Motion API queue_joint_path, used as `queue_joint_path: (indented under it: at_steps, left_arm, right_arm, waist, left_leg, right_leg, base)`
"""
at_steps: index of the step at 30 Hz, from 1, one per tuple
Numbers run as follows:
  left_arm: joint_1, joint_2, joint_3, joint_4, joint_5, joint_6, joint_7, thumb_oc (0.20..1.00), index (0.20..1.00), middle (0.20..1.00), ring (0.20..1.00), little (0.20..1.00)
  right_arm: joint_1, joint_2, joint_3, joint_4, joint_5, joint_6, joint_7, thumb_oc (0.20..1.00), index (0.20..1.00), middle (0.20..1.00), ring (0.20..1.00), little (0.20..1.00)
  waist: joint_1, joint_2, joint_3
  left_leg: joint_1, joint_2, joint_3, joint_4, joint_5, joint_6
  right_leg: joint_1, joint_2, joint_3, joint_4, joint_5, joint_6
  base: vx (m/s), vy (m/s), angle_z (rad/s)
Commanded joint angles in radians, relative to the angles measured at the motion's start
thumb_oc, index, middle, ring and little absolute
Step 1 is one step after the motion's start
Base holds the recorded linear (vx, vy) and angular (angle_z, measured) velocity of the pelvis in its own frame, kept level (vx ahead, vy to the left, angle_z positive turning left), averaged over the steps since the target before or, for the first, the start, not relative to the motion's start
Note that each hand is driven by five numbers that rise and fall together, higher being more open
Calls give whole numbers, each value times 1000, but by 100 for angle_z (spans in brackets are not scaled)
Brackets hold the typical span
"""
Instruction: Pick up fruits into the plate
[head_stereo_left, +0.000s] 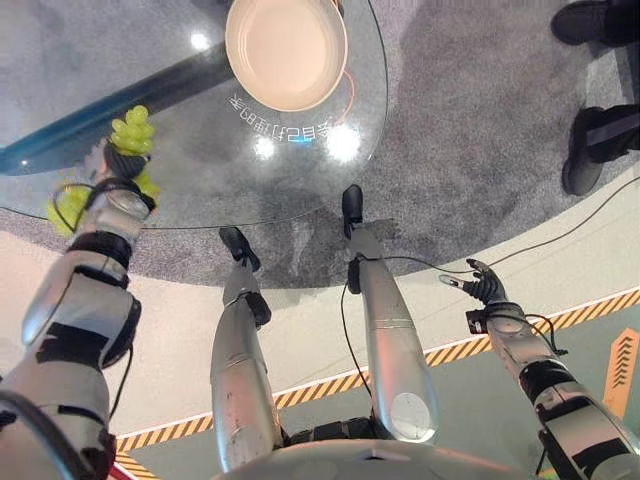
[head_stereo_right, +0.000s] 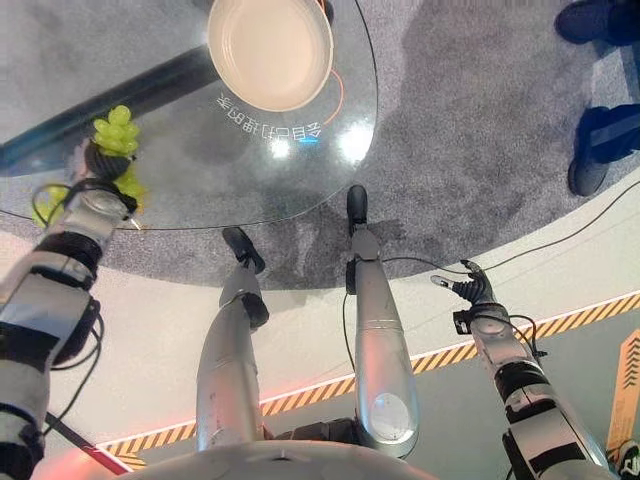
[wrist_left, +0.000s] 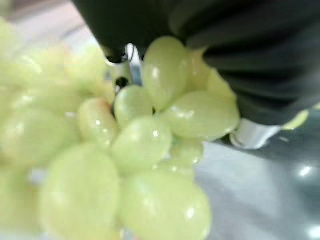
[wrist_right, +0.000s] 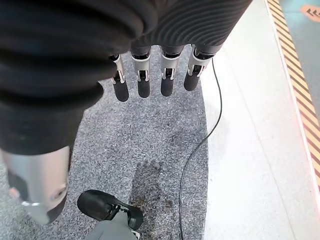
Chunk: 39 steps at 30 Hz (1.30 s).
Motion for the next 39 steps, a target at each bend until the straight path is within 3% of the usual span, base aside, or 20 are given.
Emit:
queue_joint_path:
  at_steps: [1, 5, 12, 19, 26, 30, 32, 37, 39]
  left_arm:
    - [106, -8, 84, -57, -41, -92, 80, 200, 200, 200, 200, 200]
    - [193, -5, 124, -176, -13, -123, 127, 200, 200, 200, 200, 200]
    - [365, -2, 242, -398, -34, -196, 148, 200, 200, 200, 200, 200]
    - [589, -63, 342, -633, 1, -279, 138, 200, 200, 200, 200, 200]
    - [730, -77, 384, -847, -7, -277, -29, 200, 200, 200, 200, 200]
    - [736, -67, 340, -977, -22, -278, -168, 200, 200, 200, 200, 200]
    - [730, -65, 328, -997, -17, -270, -190, 200, 200, 200, 200, 200]
    - [657, -31, 241, -1082, -41, -262, -355, 200, 200, 200, 200, 200]
    - [620, -20, 209, -1099, -54, -258, -406, 200, 200, 200, 200, 200]
  right_arm:
    - [106, 6, -38, -53, -25, 19, -38, 1000, 1000, 1000, 1000, 1000]
    - [136, 19, -58, -91, -71, 30, -48, 1000, 1000, 1000, 1000, 1000]
    - [213, 46, -101, -204, -105, -12, -3, 1000, 1000, 1000, 1000, 1000]
    - [305, 83, -104, -409, -126, -68, 114, 1000, 1000, 1000, 1000, 1000]
    - [339, 85, -113, -606, -107, -18, 284, 1000, 1000, 1000, 1000, 1000]
    - [268, 50, -77, -702, -151, 31, 414, 1000, 1000, 1000, 1000, 1000]
    - [252, 37, -69, -707, -144, 45, 428, 1000, 1000, 1000, 1000, 1000]
    - [127, -27, -35, -722, -35, 153, 564, 1000, 1000, 1000, 1000, 1000]
    - [81, -30, 4, -723, -59, 228, 644, 1000, 1000, 1000, 1000, 1000]
  waist:
    - [22, -32, -5]
    - [44, -17, -5]
    - [82, 13, -5]
    - [113, 18, -123]
    - [141, 18, -257]
    - [167, 22, -333]
    - [172, 22, -343]
    - [194, 18, -402]
    - [201, 15, -421]
  left_leg:
    - [8, -96, 20, 73, -106, 11]
    - [98, -103, 12, 49, -109, 13]
    - [321, -105, 13, -15, -117, 18]
    - [513, -96, 6, -95, -117, 12]
    - [632, -71, 5, -169, -97, 0]
    - [697, -50, 7, -197, -93, -6]
    - [708, -49, 6, -201, -94, -5]
    - [769, -35, 9, -222, -98, -5]
    - [788, -35, 6, -230, -101, -7]
  right_leg:
    - [85, 49, -29, -28, -50, 23]
    - [172, 32, -47, -34, -66, 28]
    - [393, -6, -98, -52, -101, 39]
    - [616, -33, -145, -132, -115, 43]
    - [753, -42, -175, -226, -88, 54]
    - [823, -49, -201, -252, -81, 59]
    - [835, -47, -204, -253, -83, 59]
    - [901, -44, -224, -259, -95, 57]
    - [923, -43, -228, -270, -95, 59]
  base:
    - [-24, -14, 6]
    - [-10, -5, 2]
    - [11, -7, 11]
    - [79, -26, 13]
    - [132, -44, 5]
    - [101, -37, 6]
    - [54, -17, 3]
    - [58, -17, 1]
    - [23, -8, -1]
